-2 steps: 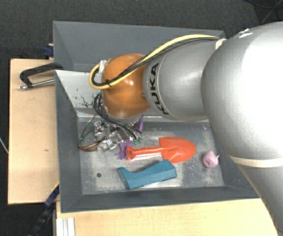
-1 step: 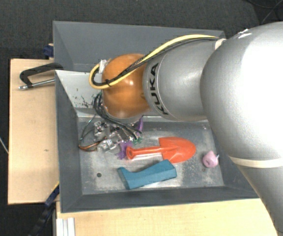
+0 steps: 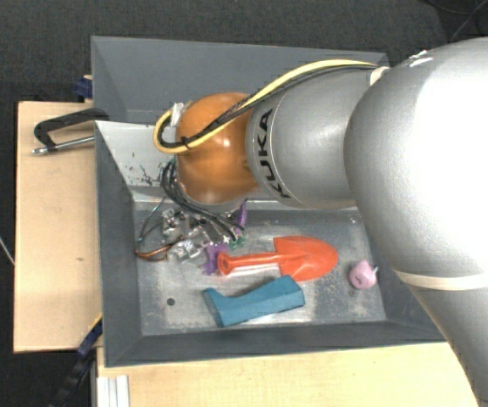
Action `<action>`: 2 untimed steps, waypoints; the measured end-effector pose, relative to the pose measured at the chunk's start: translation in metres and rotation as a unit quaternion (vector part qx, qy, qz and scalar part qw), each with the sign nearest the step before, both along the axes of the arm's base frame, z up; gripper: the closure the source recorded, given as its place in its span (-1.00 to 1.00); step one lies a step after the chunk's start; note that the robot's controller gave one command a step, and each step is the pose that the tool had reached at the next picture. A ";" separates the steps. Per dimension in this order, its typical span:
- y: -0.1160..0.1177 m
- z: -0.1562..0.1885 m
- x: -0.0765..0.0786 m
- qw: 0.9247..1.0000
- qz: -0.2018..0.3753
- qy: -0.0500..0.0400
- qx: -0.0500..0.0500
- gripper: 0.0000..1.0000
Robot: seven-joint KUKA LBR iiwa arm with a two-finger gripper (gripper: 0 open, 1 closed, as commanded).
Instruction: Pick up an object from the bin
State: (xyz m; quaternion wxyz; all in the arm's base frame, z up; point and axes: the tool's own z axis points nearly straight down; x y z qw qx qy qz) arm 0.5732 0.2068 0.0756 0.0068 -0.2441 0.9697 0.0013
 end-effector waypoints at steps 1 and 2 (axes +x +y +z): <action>0.000 0.000 0.000 1.000 0.000 0.000 0.000 1.00; 0.000 0.000 0.000 1.000 0.000 0.000 0.000 1.00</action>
Offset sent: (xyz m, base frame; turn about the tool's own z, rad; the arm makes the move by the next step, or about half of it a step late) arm 0.0000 0.0000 0.0000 0.0000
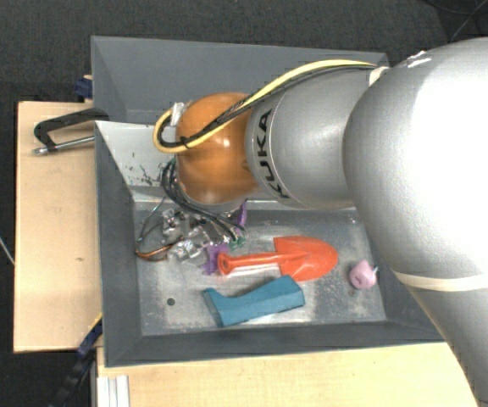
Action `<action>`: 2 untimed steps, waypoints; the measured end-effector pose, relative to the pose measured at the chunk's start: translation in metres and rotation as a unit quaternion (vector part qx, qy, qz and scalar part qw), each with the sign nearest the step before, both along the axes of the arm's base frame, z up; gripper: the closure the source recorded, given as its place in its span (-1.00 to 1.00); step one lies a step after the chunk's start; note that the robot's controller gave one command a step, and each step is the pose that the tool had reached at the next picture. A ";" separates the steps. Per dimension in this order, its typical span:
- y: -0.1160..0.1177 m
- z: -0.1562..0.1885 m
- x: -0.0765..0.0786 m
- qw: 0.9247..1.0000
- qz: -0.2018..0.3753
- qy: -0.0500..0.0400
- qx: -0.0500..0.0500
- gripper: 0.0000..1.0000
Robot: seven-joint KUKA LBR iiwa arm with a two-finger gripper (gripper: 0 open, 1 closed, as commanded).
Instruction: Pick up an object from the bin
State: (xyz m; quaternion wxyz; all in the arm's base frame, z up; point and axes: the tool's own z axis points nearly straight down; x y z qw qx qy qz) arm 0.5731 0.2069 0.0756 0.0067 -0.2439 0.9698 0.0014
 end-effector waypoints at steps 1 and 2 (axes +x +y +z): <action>0.000 0.000 0.000 1.000 0.000 0.000 0.000 1.00; 0.000 0.000 0.000 1.000 0.000 0.000 0.000 1.00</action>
Offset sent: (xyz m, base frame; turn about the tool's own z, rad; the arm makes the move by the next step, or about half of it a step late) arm 0.0000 0.0000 0.0000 0.0000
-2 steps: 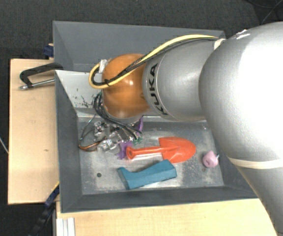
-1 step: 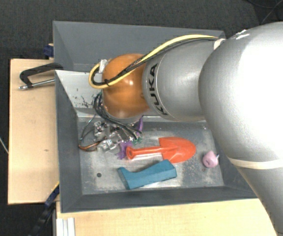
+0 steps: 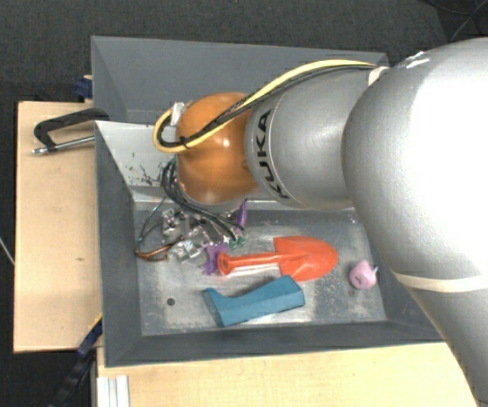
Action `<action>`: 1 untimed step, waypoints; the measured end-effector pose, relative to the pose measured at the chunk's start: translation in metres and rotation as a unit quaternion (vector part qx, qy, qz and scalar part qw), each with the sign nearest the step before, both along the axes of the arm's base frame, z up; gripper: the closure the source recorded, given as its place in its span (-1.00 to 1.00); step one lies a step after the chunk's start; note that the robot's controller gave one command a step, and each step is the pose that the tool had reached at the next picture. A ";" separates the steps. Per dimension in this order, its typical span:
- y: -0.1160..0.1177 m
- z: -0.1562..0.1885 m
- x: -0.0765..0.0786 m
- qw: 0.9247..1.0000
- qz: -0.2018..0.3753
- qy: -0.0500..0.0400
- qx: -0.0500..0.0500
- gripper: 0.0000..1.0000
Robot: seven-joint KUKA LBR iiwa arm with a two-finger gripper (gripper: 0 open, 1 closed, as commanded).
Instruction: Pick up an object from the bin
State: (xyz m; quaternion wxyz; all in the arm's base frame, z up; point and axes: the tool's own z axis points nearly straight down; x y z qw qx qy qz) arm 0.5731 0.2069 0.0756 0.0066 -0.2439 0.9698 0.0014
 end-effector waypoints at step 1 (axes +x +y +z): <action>0.000 0.000 0.000 1.000 0.000 0.000 0.000 1.00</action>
Offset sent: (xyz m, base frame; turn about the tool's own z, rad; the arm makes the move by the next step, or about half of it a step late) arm 0.0000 0.0000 0.0000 0.0000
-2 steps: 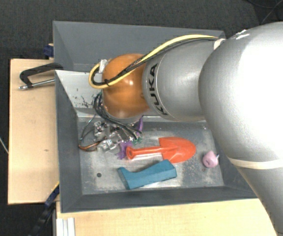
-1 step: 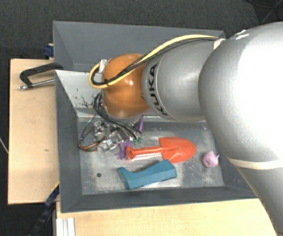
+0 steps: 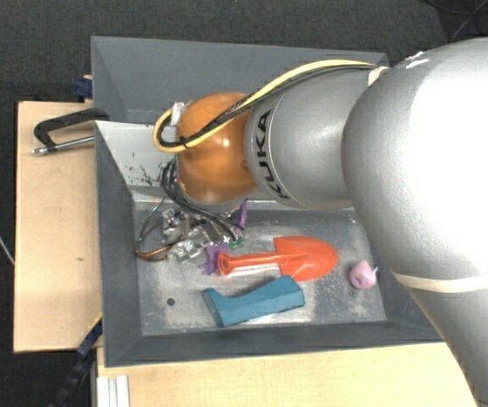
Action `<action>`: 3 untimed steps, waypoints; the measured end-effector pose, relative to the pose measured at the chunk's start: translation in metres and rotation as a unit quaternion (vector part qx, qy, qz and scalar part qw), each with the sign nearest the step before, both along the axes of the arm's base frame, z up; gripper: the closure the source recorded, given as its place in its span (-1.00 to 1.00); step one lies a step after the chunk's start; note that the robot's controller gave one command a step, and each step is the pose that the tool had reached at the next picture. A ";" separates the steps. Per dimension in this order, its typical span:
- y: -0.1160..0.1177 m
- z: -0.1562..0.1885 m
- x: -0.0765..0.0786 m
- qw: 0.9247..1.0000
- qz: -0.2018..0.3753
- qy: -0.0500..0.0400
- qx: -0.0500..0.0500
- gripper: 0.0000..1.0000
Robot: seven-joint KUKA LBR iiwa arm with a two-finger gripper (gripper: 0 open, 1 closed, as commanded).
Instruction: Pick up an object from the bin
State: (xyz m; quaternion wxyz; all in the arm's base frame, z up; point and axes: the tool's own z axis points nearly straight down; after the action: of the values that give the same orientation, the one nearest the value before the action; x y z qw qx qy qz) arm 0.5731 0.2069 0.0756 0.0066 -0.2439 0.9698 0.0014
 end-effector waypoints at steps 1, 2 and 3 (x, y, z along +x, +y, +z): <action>0.000 0.000 0.000 1.000 0.000 0.000 0.000 1.00; 0.000 0.000 0.000 1.000 0.000 0.000 0.000 1.00; 0.000 0.000 0.000 1.000 0.000 0.000 0.000 1.00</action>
Offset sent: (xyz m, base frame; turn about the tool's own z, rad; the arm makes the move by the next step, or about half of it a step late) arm 0.0000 0.0000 0.0000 0.0000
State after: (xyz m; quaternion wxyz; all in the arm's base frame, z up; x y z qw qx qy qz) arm 0.5731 0.2068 0.0756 0.0066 -0.2440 0.9698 0.0014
